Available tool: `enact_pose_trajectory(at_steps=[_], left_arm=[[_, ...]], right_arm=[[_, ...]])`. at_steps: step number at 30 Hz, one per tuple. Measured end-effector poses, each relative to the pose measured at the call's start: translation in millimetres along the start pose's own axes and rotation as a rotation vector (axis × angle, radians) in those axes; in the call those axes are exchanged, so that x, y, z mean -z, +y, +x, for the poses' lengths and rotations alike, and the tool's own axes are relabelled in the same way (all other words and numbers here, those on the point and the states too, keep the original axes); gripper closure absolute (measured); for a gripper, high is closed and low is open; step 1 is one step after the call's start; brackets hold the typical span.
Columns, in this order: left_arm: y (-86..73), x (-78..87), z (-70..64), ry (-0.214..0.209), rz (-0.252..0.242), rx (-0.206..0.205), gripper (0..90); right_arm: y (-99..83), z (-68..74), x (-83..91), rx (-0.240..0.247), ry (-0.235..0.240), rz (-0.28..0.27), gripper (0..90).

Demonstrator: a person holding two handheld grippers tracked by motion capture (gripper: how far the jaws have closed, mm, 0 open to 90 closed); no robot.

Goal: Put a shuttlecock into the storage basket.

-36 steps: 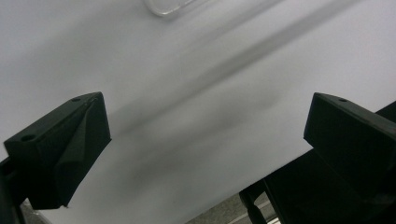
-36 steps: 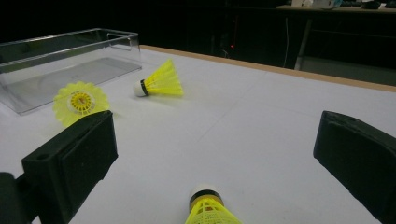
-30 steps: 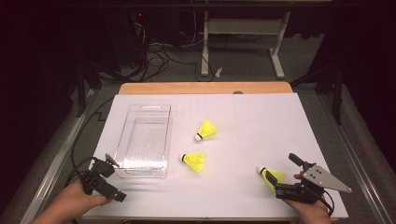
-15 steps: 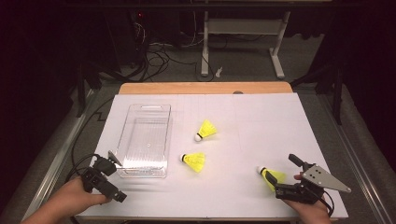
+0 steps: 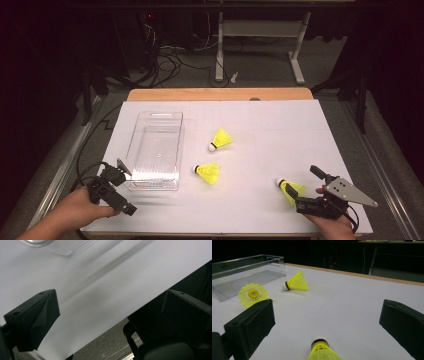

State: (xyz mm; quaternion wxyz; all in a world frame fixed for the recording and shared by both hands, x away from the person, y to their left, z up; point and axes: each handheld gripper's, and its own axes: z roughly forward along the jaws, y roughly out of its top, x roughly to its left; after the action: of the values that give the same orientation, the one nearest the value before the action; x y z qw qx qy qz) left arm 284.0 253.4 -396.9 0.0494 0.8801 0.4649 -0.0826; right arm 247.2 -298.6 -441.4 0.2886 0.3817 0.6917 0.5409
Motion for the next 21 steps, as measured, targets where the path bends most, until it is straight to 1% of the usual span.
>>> enact_pose_trajectory(at_steps=[4,8,12,21], left_arm=[[2.7,-5.4,-6.1,0.001,0.006,-0.014,2.2],[6.6,-13.6,-14.9,0.002,0.013,-0.033,2.2],[11.2,-22.1,-20.9,-0.006,0.027,-0.051,2.2],[21.2,-26.0,-37.7,-0.017,0.026,-0.094,2.2]], right_arm=[[0.0,0.3,-0.7,0.005,0.002,0.001,0.6],[0.1,0.5,-1.2,0.004,0.001,0.003,0.7],[0.3,0.7,-0.9,0.006,0.003,0.006,0.7],[1.1,1.3,-0.3,0.006,0.003,0.009,0.8]])
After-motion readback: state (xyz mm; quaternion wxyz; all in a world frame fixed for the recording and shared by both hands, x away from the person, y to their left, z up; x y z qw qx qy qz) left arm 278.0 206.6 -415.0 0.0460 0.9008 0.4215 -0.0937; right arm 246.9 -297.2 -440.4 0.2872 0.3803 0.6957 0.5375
